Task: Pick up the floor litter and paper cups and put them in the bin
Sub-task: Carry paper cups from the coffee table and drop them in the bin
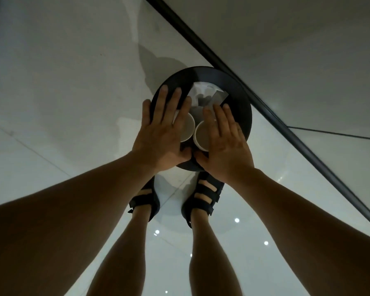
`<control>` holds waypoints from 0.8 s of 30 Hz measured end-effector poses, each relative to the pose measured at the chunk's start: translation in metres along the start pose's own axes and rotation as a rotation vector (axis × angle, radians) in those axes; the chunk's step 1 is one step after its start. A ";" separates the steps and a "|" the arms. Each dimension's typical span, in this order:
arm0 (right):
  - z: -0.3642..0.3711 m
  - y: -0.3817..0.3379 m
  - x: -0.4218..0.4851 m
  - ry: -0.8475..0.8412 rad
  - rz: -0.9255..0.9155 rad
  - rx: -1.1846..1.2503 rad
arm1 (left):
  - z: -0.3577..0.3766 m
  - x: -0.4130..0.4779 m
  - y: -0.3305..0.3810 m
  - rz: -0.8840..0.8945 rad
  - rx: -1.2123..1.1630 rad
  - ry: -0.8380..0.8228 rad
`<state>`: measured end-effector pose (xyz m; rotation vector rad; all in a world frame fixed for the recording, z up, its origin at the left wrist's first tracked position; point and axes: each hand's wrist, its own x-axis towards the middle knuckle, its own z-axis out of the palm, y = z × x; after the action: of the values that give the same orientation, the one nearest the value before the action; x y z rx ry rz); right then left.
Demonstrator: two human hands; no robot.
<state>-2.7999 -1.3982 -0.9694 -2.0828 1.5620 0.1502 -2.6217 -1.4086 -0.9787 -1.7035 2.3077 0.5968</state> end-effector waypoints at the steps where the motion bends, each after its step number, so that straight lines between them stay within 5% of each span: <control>1: 0.002 0.002 0.001 -0.010 0.002 -0.007 | 0.001 0.001 -0.001 0.002 0.007 -0.011; 13: -0.071 -0.013 -0.050 -0.127 0.080 -0.037 | -0.086 -0.033 -0.007 -0.017 -0.056 -0.041; 24: -0.212 -0.089 -0.191 -0.071 0.482 0.045 | -0.262 -0.137 0.038 0.135 -0.018 -0.103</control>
<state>-2.8268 -1.3165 -0.6836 -1.6134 1.9746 0.3519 -2.5973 -1.3963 -0.6816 -1.4959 2.3643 0.7153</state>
